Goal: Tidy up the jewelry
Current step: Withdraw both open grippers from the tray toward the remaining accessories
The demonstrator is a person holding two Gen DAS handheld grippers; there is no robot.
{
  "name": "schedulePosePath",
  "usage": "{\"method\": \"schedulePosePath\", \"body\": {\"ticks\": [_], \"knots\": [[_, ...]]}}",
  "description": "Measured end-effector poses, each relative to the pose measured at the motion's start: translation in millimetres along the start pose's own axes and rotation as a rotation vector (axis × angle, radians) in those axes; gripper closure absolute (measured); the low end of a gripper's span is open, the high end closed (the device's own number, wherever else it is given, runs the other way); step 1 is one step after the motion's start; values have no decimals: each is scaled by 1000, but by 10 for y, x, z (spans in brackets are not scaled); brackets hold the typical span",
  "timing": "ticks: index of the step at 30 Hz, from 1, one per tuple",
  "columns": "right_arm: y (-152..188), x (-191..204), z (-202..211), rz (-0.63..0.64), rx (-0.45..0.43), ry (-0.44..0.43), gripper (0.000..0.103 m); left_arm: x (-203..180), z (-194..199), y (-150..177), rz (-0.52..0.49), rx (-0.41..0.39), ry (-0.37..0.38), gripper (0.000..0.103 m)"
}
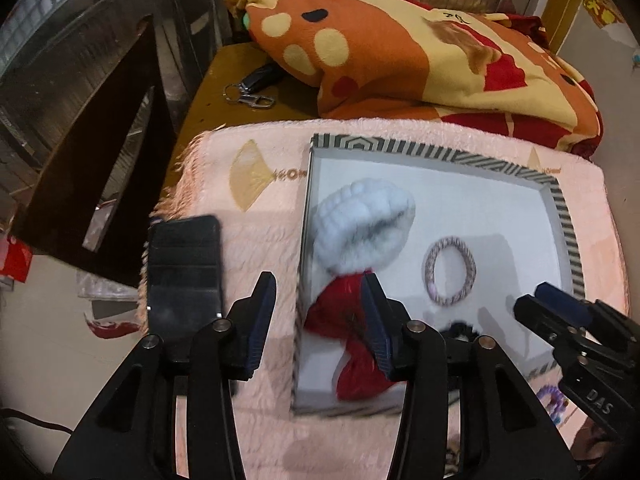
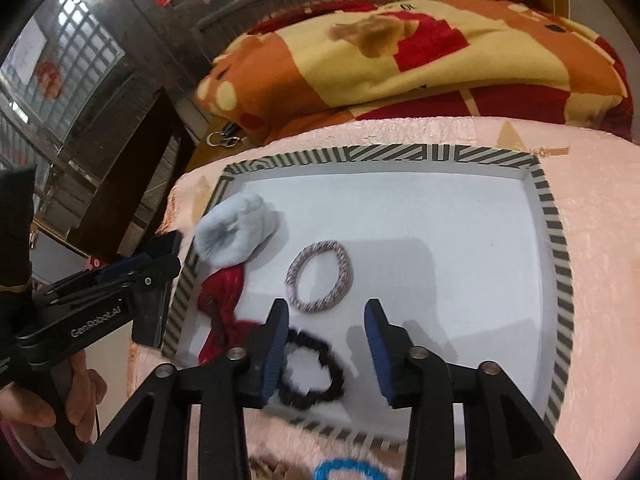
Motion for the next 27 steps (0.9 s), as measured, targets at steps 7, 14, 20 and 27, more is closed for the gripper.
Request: {"method": "schedulePosePath", "body": {"ticks": [7,14,20,27], "knots": [[264,141,222,23,-7,-2,64,42,231,291,0,-26,-3,60],[599,74,492,17,-5,21,64,-43,420,599,-12,-36,-4,60],[883,-4,676,16,7,30,64,-115,565,842,1,-41,-7,60],[1169,-130,832,18,19,37,64,-204,673,1142,17,-36,-12,60]]}}
Point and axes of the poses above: each gripper's, at about its wrist camera, not at the fingertips, and z roughly against the way its jaws point, x to its left, y to its underside, the point moved 4 cm from there along -z, roughly the way its jaws point, and after that the axes turned 13 degrees about z, right-handed, at the moved point
